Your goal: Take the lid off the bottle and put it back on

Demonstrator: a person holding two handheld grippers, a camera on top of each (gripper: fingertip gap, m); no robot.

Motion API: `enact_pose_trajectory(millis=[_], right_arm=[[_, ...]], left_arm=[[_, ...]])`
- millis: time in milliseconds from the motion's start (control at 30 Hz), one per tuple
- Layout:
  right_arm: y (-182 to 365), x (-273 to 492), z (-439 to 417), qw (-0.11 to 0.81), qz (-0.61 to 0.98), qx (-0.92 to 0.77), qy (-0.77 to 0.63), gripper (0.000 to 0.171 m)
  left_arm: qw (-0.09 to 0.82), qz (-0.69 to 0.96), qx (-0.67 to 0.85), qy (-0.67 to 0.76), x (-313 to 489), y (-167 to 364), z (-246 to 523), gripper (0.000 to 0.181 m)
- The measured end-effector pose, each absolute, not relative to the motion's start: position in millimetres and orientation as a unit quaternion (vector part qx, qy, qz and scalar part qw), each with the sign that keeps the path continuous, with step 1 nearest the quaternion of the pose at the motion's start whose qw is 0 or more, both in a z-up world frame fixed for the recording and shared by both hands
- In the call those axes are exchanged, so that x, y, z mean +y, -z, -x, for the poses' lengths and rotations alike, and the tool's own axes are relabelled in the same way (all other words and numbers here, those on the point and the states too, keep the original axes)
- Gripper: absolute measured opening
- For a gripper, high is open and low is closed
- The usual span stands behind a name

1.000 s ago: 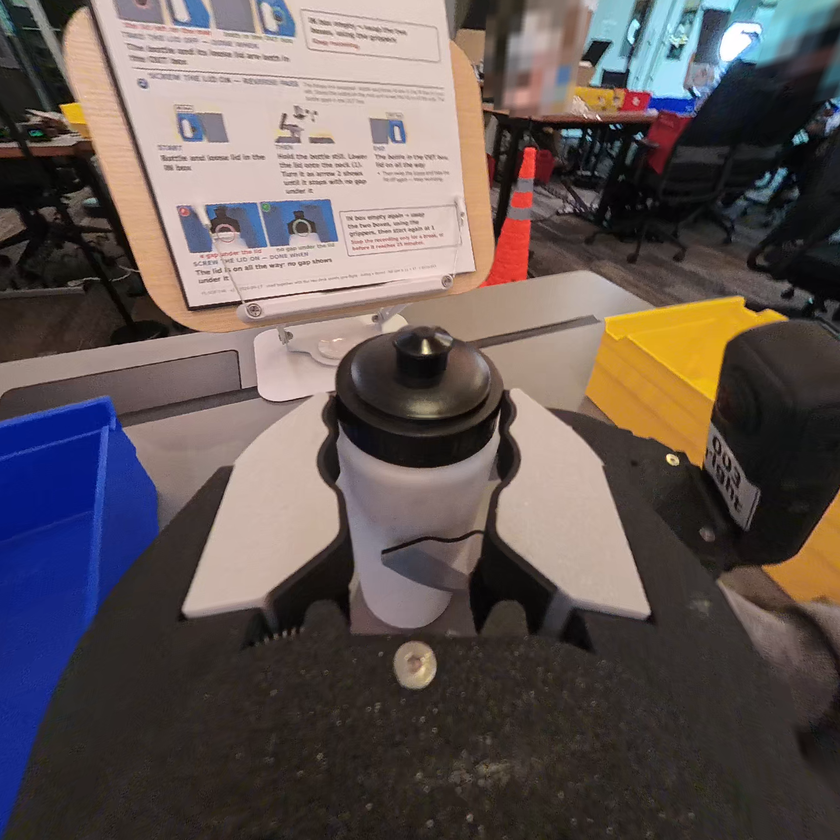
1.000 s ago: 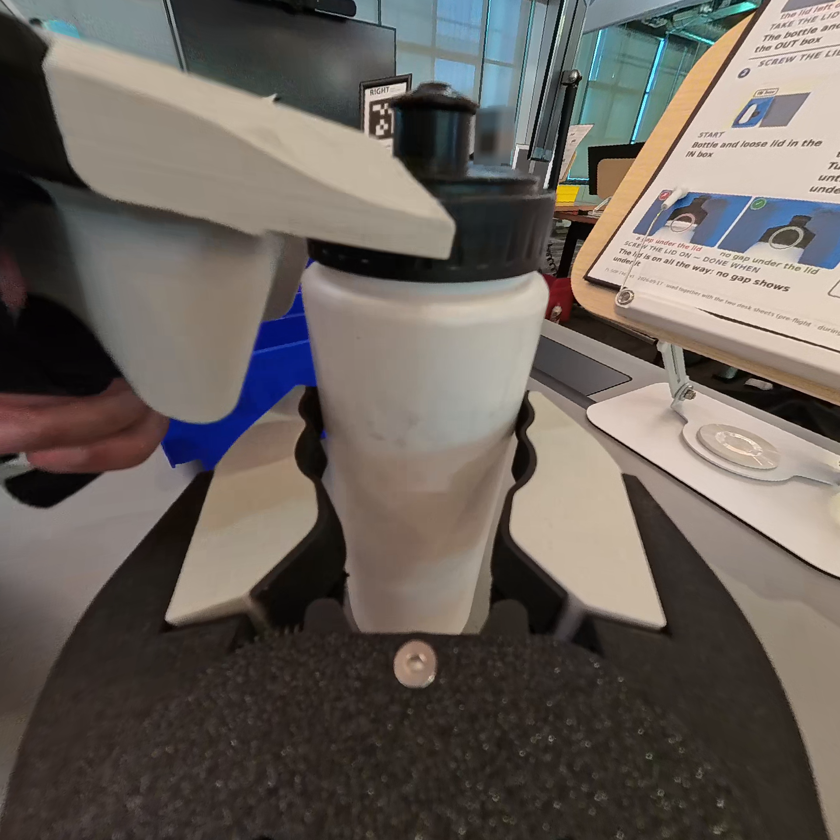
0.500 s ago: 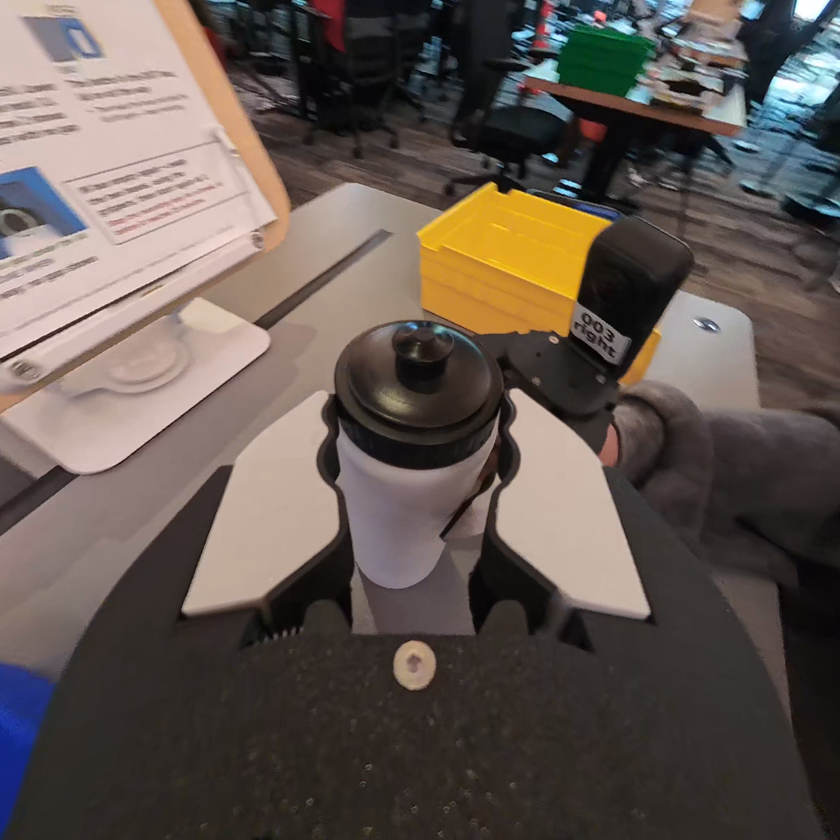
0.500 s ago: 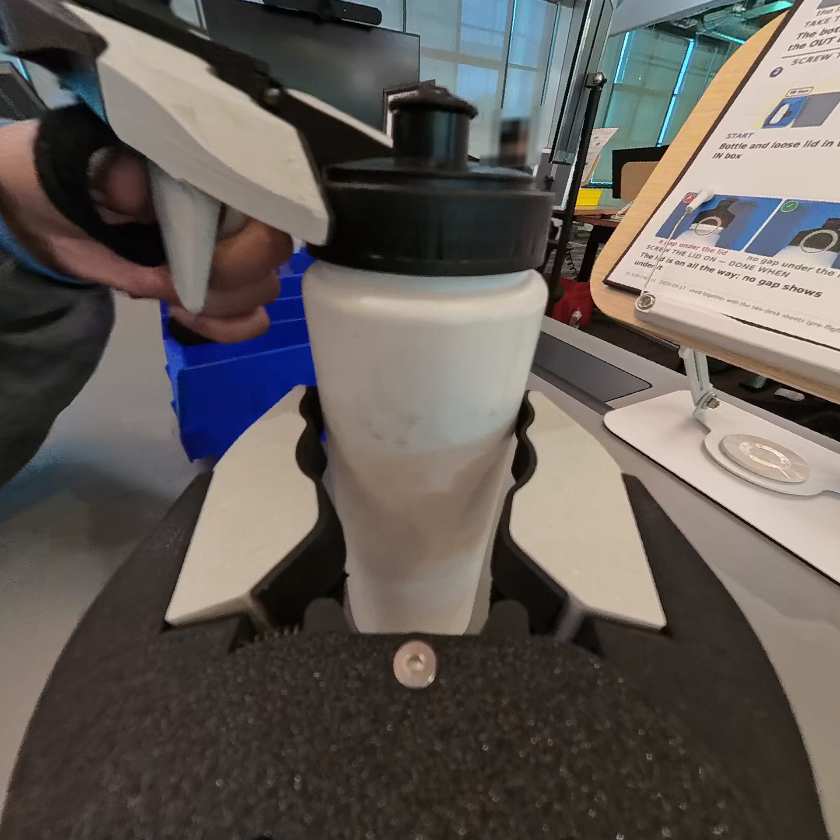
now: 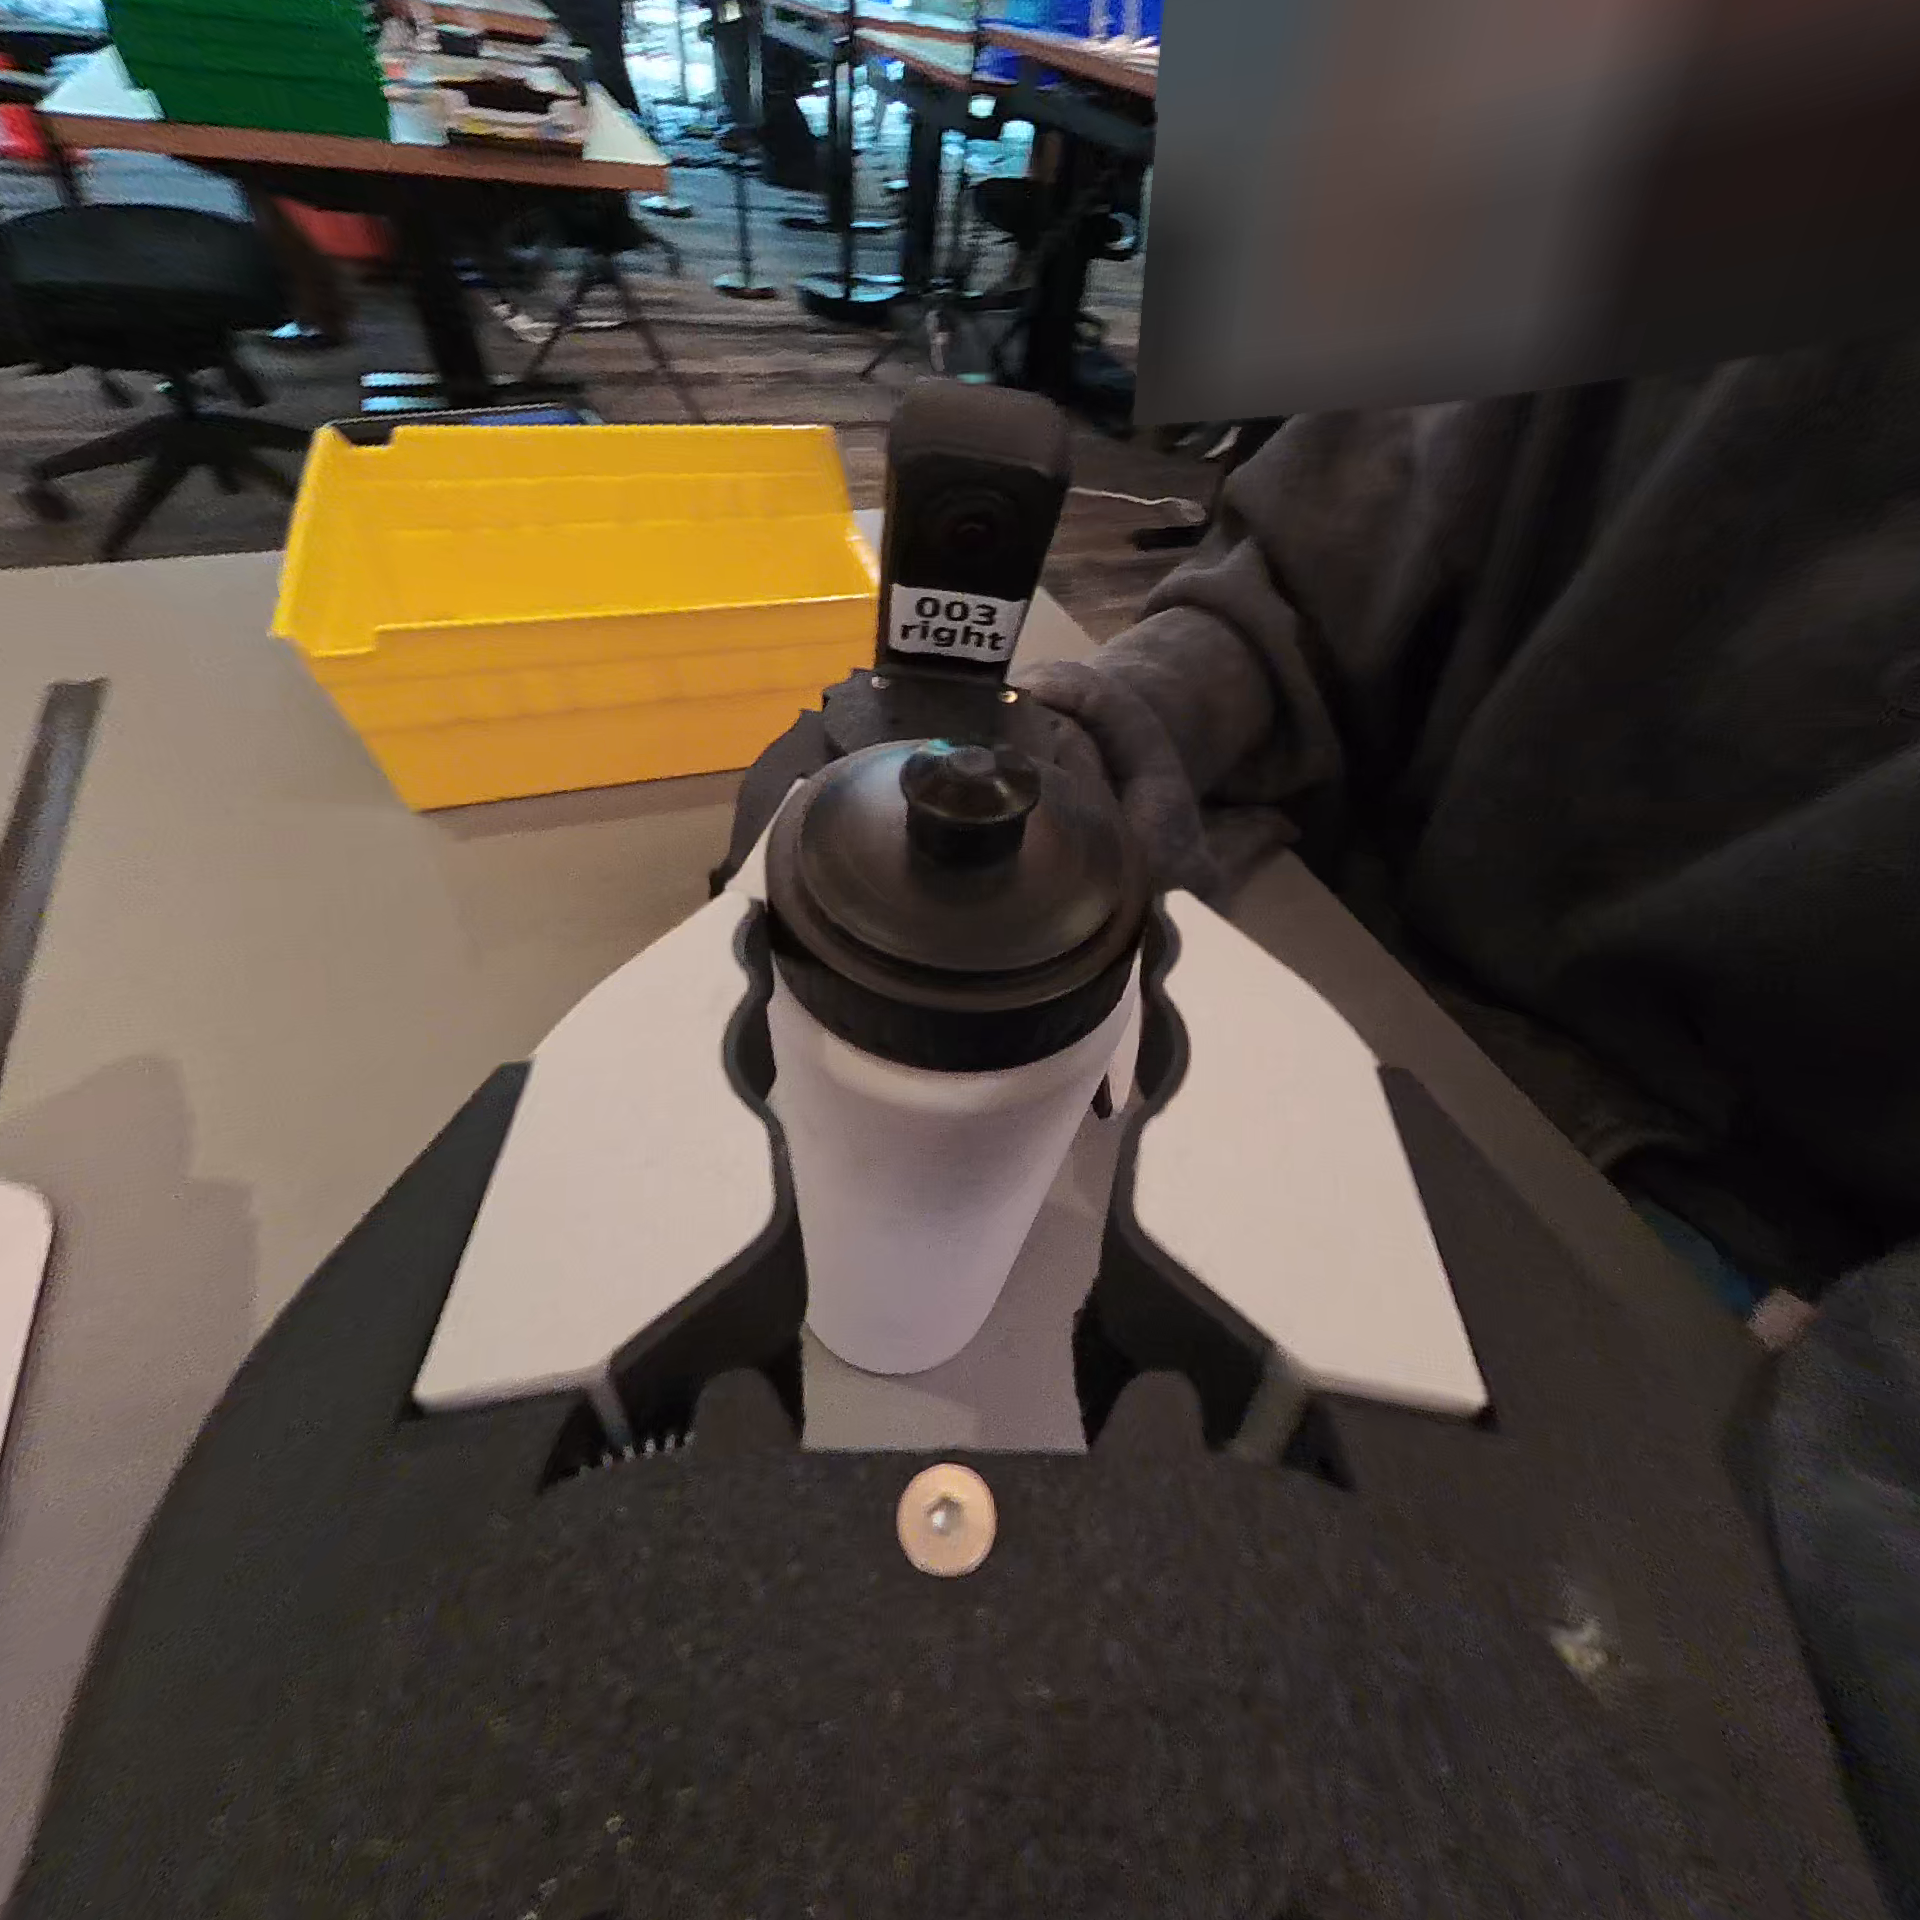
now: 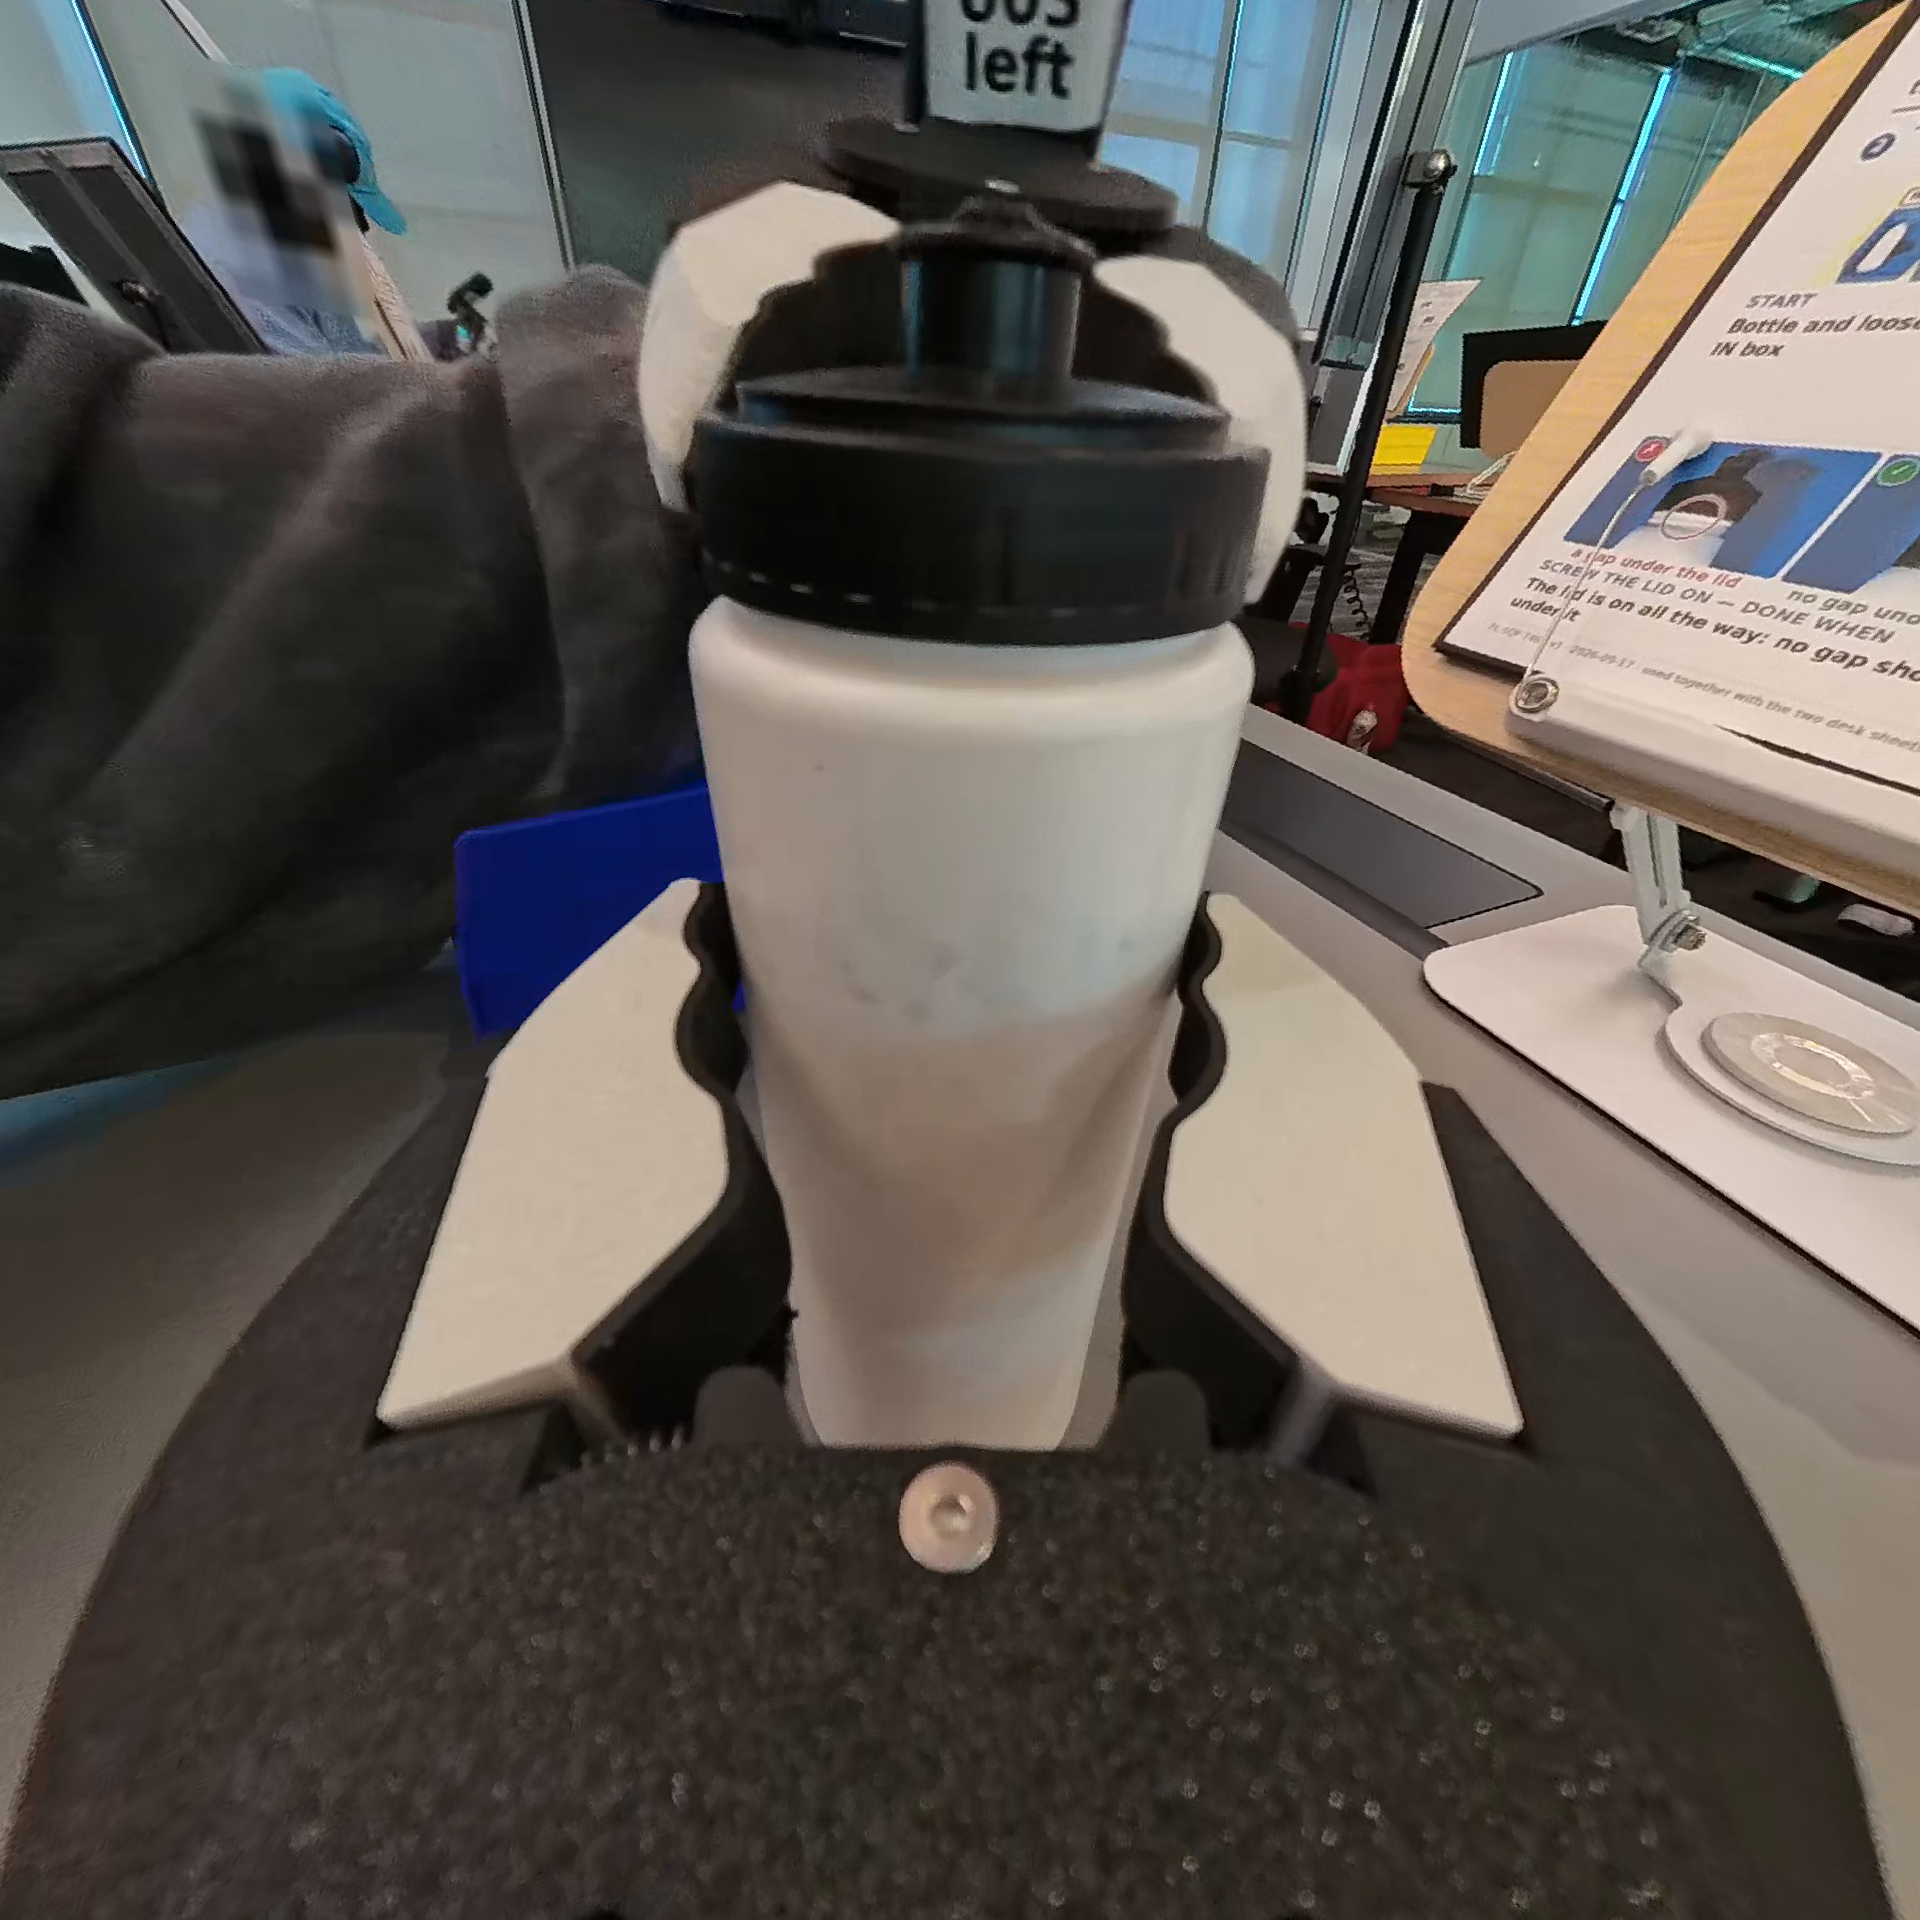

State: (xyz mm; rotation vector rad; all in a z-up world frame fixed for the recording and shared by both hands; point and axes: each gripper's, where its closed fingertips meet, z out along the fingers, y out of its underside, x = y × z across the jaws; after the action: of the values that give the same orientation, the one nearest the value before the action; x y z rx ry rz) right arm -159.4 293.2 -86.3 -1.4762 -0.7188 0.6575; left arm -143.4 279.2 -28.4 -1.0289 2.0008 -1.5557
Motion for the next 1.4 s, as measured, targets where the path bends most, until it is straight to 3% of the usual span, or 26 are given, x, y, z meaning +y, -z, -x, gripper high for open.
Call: enact_pose_trajectory(millis=[233, 333, 500, 733, 867, 1033, 1233, 1400], right_arm=[[86, 293, 159, 0.632, 0.645, -0.315, -0.291, 0.082], [87, 294, 160, 0.633, 0.648, -0.313, -0.286, 0.082], [86, 296, 160, 0.635, 0.653, -0.307, -0.277, 0.082], [86, 298, 161, 0.643, 0.656, -0.292, -0.265, 0.082], [86, 298, 161, 0.644, 0.654, -0.292, -0.267, 0.082], [86, 298, 160, 0.644, 0.655, -0.292, -0.265, 0.082], [86, 298, 160, 0.644, 0.656, -0.292, -0.265, 0.082], [86, 299, 159, 0.643, 0.657, -0.291, -0.266, 0.082]], left_arm=[[0.208, 0.356, 0.695, 0.589, 278, 28, 144, 0.068], [0.275, 0.383, 0.676, 0.566, 285, 22, 149, 0.065], [0.355, 0.510, 0.526, 0.580, 289, -16, 153, 0.085], [0.526, 0.681, 0.333, 0.386, 302, 1, 151, 0.087], [0.624, 0.672, 0.268, 0.296, 292, -1, 155, 0.081], [0.614, 0.709, 0.235, 0.256, 280, 14, 142, 0.088], [0.643, 0.708, 0.240, 0.169, 288, 17, 144, 0.066], [0.599, 0.713, 0.304, 0.200, 288, 18, 142, 0.065]])
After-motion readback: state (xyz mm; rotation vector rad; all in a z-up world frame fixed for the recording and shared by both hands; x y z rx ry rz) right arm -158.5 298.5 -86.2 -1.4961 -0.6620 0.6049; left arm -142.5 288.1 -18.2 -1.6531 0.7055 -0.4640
